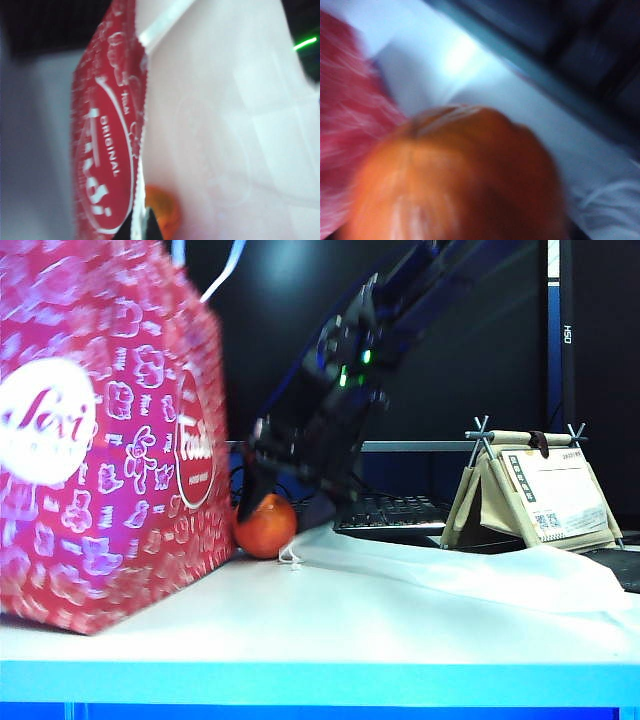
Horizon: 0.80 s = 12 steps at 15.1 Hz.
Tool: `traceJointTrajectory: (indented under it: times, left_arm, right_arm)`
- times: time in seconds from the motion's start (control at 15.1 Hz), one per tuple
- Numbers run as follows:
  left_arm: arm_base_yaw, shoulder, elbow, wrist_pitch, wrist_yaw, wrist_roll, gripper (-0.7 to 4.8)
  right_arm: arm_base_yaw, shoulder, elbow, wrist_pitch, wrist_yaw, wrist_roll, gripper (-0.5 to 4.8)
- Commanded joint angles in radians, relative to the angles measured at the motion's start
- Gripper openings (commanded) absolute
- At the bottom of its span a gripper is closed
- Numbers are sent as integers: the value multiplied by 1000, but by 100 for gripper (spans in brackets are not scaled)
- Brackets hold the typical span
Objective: Open the paper bag and put two oranges into the paper bag.
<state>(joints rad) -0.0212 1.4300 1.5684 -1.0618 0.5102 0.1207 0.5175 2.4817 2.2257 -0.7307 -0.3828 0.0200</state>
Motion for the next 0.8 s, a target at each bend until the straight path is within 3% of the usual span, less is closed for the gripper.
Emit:
traceJointTrajectory:
  times: [0.07, 0.13, 0.27, 0.4, 0.8]
  left_arm:
    - [-7, -8, 76, -7, 0, -11, -6]
    - [-6, -8, 78, -8, -22, -24, -6]
    - [-6, -3, 77, -49, -46, -15, -6]
    - [-6, -2, 76, -59, -46, -15, -6]
    - [-7, 6, 49, -101, -34, -16, -6]
  right_arm:
    - [3, 13, 5, 14, 0, 14, 369]
    - [3, 13, 6, 29, -2, 14, 255]
    - [3, 12, 7, 40, -5, 14, 155]
    - [3, 7, 7, 15, -15, 14, -5]
    - [3, -151, 8, 3, 19, -1, -2]
